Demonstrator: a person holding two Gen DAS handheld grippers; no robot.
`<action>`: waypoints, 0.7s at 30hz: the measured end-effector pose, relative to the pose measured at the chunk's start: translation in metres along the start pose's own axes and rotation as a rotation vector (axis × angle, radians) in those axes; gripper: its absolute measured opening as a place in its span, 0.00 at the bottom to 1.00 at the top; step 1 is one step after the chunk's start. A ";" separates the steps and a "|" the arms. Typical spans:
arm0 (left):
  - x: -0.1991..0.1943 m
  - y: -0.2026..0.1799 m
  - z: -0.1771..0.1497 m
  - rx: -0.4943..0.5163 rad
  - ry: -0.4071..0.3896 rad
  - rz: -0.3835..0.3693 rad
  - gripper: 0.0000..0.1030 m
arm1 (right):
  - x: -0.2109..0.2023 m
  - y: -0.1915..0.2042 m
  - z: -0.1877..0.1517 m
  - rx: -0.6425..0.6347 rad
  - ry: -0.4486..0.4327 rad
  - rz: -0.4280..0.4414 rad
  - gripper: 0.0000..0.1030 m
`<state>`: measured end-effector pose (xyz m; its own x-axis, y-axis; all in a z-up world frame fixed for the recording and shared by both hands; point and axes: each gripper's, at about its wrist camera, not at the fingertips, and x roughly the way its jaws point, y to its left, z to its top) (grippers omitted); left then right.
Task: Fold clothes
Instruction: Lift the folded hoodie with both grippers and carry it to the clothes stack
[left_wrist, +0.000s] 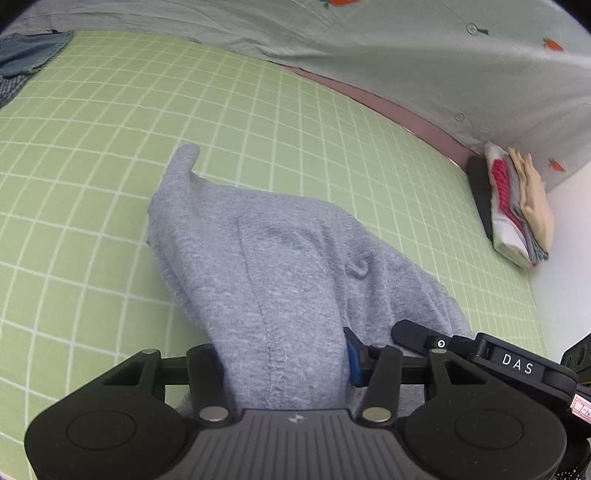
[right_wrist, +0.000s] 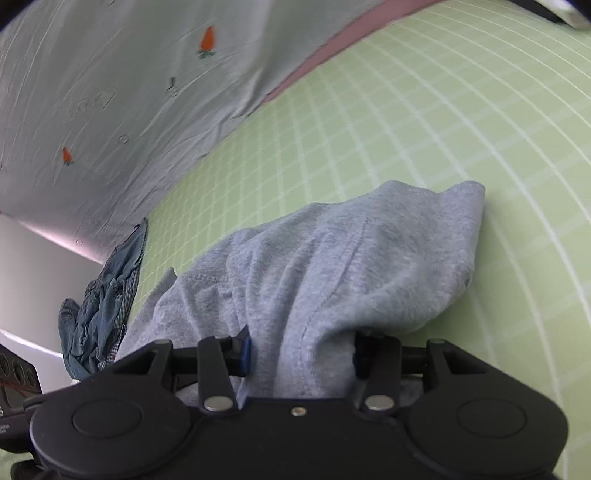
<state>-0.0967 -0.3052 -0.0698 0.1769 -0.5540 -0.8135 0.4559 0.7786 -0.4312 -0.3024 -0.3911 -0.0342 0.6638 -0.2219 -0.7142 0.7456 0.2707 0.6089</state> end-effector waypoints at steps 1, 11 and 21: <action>0.001 -0.001 0.000 0.005 0.003 -0.007 0.50 | -0.004 -0.004 -0.003 0.018 -0.003 -0.003 0.45; 0.005 -0.035 -0.001 0.102 0.015 -0.098 0.50 | -0.039 -0.016 -0.010 0.083 -0.081 -0.072 0.45; 0.040 -0.149 -0.008 0.260 0.011 -0.195 0.49 | -0.118 -0.083 0.006 0.153 -0.246 -0.093 0.44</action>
<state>-0.1642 -0.4407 -0.0412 0.0560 -0.6811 -0.7301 0.6884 0.5560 -0.4659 -0.4422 -0.3929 0.0012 0.5722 -0.4646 -0.6758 0.7919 0.0985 0.6027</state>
